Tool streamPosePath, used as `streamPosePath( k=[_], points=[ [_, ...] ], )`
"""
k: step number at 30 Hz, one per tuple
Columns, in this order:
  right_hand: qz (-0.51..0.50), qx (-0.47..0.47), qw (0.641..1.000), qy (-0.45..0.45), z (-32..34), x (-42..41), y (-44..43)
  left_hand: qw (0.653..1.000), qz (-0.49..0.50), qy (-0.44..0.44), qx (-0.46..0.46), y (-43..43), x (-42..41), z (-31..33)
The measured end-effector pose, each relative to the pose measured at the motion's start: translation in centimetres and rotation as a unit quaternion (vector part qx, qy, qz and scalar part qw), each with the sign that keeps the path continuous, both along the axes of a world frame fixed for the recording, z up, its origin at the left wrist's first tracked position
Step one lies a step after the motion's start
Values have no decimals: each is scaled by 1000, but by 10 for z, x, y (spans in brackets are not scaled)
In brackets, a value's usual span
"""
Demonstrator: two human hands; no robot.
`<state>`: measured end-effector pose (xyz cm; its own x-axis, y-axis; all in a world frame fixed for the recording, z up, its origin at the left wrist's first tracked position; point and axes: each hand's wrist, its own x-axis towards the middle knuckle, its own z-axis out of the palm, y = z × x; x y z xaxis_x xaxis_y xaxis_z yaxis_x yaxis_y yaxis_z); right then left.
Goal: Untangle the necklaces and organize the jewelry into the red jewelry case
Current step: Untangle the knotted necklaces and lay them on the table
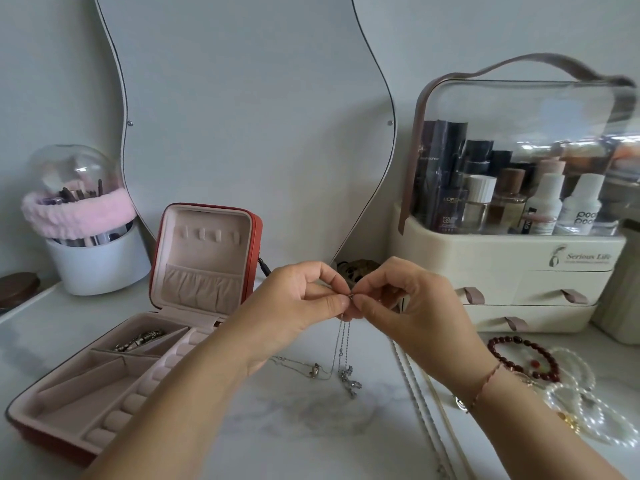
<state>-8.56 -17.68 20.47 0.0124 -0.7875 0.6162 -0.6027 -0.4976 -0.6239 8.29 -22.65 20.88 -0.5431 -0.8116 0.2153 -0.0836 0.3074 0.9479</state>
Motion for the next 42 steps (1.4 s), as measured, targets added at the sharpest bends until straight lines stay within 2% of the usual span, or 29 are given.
streamPosePath(
  k=[4,9,15,24,33,42],
  points=[
    [-26,-36,998,45,-1,0,-2,1000,19,11,-4,2,-2,-1],
    [-28,-41,998,42,-2,-1,-2,999,37,1,-18,1,-3,-2],
    [-19,-10,1000,-13,-2,-1,-1,997,69,3,-33,-1,-5,-5],
    [-34,24,998,-39,-7,3,-3,997,71,29,6,1,-9,-8],
    [2,60,995,-86,-7,3,-3,996,75,56,14,0,-10,-8],
    [58,98,978,-174,-7,3,-5,996,67,62,17,0,-9,-8]
  ],
)
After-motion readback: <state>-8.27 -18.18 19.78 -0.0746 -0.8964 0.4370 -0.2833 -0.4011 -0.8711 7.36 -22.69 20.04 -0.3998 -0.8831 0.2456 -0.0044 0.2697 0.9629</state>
